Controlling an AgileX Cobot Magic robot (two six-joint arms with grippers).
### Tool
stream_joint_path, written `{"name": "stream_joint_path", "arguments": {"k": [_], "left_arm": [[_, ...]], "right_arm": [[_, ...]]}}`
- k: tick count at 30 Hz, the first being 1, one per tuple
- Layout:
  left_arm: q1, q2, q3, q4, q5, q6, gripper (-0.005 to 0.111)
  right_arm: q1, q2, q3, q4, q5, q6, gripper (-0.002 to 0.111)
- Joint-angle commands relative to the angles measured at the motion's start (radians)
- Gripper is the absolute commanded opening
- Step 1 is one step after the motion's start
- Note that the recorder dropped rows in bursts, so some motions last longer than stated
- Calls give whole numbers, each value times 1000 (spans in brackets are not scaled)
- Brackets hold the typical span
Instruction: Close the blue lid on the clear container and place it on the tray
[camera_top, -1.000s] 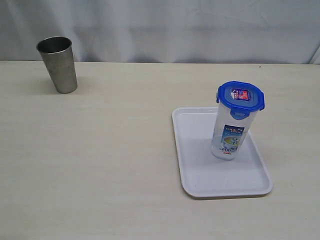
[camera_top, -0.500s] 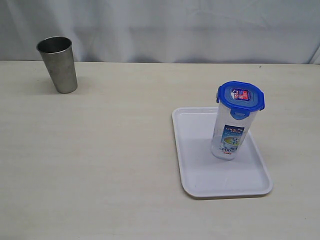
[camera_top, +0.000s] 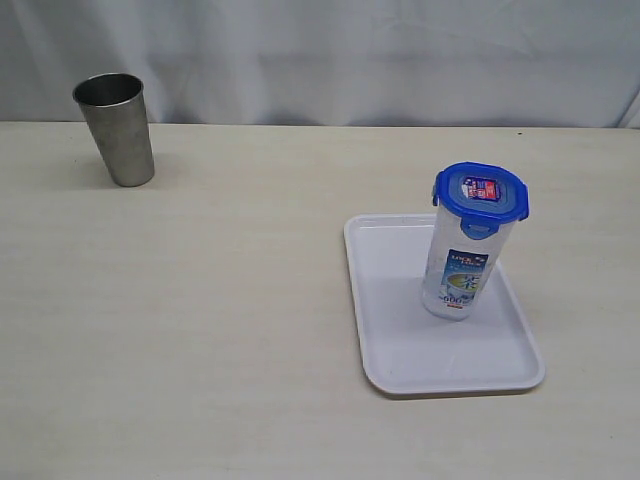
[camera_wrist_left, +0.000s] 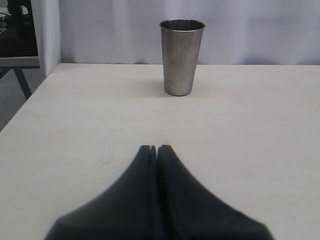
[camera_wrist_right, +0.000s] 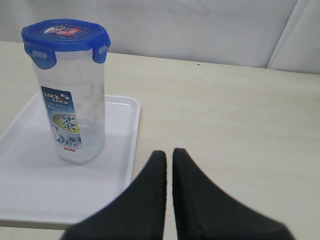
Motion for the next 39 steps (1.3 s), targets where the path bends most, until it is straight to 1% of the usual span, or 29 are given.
{"name": "stream_joint_path", "arguments": {"k": [1, 39], "left_arm": [[2, -3, 2, 3, -12, 2, 0], [2, -3, 2, 3, -11, 2, 0]], "right_arm": [[2, -4, 2, -10, -7, 21, 5], [2, -4, 2, 4, -5, 21, 5]]}}
